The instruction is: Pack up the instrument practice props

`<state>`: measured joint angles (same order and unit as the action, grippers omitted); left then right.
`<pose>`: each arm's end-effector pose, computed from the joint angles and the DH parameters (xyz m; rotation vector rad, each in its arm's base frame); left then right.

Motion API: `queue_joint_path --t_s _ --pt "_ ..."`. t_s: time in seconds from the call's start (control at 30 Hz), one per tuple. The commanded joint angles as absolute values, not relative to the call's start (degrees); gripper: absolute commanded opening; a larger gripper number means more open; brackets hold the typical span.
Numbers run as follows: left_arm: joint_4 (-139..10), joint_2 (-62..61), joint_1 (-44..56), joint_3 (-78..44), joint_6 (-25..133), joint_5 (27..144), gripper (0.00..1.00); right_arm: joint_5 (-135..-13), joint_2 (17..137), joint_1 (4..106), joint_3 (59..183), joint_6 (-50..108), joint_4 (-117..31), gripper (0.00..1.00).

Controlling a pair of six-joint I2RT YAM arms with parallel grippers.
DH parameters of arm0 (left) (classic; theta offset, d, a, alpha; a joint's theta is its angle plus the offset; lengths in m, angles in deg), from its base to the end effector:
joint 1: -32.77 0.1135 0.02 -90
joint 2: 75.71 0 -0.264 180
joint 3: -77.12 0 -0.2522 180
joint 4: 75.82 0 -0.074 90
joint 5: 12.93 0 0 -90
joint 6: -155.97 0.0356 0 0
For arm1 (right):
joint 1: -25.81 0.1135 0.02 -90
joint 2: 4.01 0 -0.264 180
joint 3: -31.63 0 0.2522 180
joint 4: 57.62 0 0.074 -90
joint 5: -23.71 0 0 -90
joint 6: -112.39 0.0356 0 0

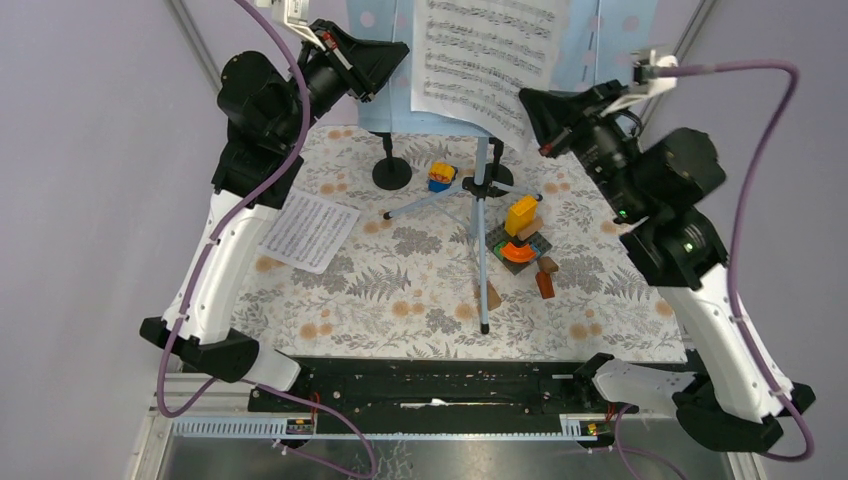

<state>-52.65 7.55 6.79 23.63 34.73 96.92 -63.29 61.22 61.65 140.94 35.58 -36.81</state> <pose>0.2407 -0.1307 0.5854 0.2605 1.2898 -1.0703 0.1561 0.1104 0.5719 -0.1880 1.1805 0.7242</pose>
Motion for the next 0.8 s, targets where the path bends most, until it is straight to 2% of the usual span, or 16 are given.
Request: queue_joint_path --t_s 0.0,0.07,0.1,0.17,0.23,0.27,0.33,0.4,0.53,0.63,0.77 --pt "-55.5 4.1 6.6 22.3 36.6 95.8 0.03 -62.7 56.1 61.4 138.8 33.7 -37.0 0.00" --pt "-55.4 3.3 6.6 21.4 37.1 95.8 0.10 -65.2 53.6 61.5 137.1 34.4 -35.9 0.00" --pt "-55.3 3.0 6.6 21.0 37.4 96.1 0.19 -66.8 52.6 61.4 136.4 35.2 -35.3 0.00" --pt "-55.3 2.0 6.6 20.0 37.9 96.8 0.48 -71.0 50.8 61.4 135.0 36.4 -34.8 0.00" --pt "-55.2 0.8 6.6 18.8 38.3 97.4 0.72 -74.5 49.4 61.5 134.1 37.4 -34.4 0.00" --pt "-55.2 0.2 6.6 18.2 38.4 98.1 0.81 -75.8 49.0 61.4 134.0 37.9 -34.1 0.00" --pt "-55.3 -1.6 6.6 16.7 38.6 100.0 0.92 -77.2 48.4 61.4 133.8 38.4 -33.9 0.00" --pt "-55.9 -3.1 6.6 14.7 38.6 102.2 0.95 -77.6 47.8 61.4 133.6 38.5 -33.8 0.00" --pt "-58.1 -5.6 6.6 9.0 35.0 110.0 0.91 -79.4 46.8 61.4 132.8 38.9 -33.8 0.00" --pt "-65.5 -8.4 6.5 -0.2 28.6 116.1 0.89 -81.0 45.9 61.4 131.1 39.6 -33.9 0.00" --pt "-69.8 -12.2 5.3 -10.9 25.0 117.0 0.89 -81.7 44.2 61.5 127.3 40.7 -34.3 0.00"
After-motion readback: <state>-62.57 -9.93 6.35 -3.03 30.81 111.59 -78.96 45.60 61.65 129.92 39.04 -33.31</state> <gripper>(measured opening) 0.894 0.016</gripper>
